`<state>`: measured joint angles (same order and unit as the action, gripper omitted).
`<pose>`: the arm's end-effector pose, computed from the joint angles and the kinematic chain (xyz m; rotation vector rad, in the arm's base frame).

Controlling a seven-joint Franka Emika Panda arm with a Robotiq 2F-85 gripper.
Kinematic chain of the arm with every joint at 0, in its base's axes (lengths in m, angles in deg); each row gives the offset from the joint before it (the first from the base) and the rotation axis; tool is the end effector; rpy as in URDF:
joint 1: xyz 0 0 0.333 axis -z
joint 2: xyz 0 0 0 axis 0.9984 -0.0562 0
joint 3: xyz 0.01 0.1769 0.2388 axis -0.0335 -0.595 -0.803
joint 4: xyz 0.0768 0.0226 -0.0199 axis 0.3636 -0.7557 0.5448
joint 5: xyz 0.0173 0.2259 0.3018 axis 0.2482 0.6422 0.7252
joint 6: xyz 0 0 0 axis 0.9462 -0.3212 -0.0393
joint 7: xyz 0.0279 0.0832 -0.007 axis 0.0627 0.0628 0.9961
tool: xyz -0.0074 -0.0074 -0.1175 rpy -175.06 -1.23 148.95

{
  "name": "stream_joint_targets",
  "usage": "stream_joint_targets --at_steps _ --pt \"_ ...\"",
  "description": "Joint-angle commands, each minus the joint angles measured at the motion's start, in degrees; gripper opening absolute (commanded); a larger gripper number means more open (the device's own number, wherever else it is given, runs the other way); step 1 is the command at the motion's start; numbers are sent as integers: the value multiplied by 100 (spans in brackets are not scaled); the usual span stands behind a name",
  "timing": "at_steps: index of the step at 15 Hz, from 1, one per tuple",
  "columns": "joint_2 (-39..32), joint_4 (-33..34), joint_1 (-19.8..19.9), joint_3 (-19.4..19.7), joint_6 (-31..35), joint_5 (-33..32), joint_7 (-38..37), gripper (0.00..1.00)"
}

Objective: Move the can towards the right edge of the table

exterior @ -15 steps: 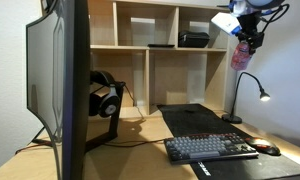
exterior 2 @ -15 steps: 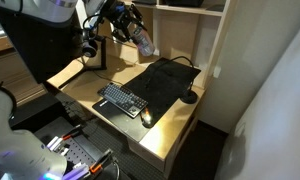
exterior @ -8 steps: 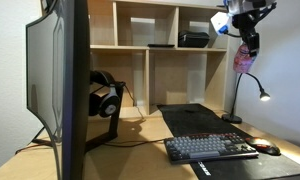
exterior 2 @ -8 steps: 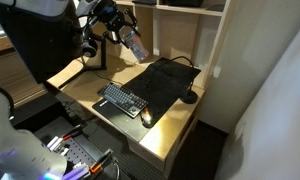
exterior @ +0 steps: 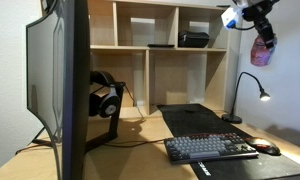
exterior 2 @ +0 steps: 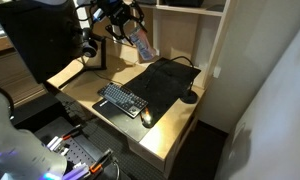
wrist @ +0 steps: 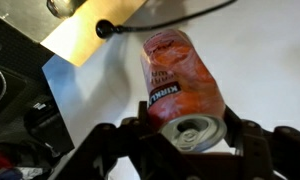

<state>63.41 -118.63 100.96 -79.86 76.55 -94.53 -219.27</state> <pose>0.4293 -0.0357 0.5315 1.2269 -2.5377 1.1068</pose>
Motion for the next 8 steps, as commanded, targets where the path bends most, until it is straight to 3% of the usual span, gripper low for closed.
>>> stream_joint_targets --at_steps 1,5,8 --pt "-134 400 153 828 -487 -280 -87 43" --pt "-582 207 96 1827 -304 116 551 43" --pt "-1183 -84 62 2112 -193 666 667 43"
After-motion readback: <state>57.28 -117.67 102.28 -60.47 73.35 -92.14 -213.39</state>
